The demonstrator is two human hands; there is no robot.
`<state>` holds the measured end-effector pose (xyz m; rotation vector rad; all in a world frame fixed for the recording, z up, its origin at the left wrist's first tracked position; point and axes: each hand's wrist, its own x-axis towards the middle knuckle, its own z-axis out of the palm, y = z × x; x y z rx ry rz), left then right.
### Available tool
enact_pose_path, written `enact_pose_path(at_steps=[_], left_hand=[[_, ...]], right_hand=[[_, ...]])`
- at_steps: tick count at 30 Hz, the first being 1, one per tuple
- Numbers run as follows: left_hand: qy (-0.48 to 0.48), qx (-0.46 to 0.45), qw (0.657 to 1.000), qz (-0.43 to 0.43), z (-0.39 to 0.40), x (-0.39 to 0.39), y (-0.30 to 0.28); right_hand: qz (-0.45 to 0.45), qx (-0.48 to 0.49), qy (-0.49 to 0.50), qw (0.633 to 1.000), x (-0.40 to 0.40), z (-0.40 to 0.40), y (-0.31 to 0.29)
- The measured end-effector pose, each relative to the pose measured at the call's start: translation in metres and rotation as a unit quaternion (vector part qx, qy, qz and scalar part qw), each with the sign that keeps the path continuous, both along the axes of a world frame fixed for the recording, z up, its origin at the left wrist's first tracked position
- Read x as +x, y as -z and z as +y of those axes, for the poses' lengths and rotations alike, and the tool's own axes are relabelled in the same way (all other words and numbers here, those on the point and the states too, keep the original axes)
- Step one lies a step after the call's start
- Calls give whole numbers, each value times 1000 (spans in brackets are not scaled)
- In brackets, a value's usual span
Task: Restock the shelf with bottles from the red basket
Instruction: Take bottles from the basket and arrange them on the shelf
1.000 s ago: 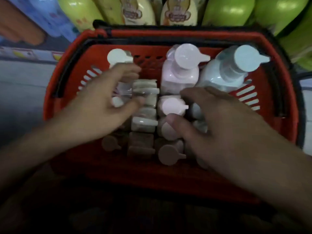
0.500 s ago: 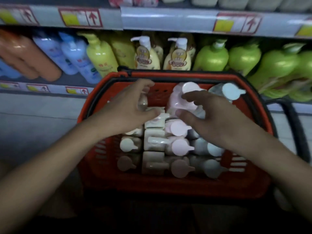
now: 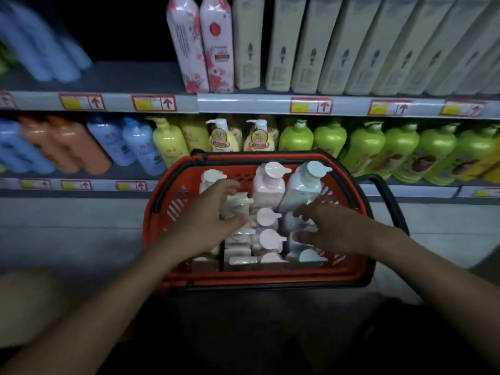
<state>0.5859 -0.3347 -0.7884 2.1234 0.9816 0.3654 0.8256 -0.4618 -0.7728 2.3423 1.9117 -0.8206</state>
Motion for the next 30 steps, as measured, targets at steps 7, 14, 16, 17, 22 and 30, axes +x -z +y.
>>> enact_pose_path(at_steps=[7, 14, 16, 17, 22, 30], left_hand=[[23, 5, 1000, 21, -1, 25, -6], [57, -4, 998, 4, 15, 82, 12], [54, -15, 998, -14, 20, 95, 10], [44, -18, 998, -27, 23, 102, 9], [22, -11, 999, -44, 18, 127, 2], [-38, 28, 998, -43, -16, 77, -26]], right_hand=[[-77, -22, 1, 997, 66, 21, -37], [-5, 124, 45, 991, 83, 59, 6], [15, 170, 65, 983, 84, 61, 19], [16, 189, 74, 979, 86, 61, 26], [-5, 229, 108, 967, 96, 53, 40], [-71, 165, 24, 983, 116, 43, 9]])
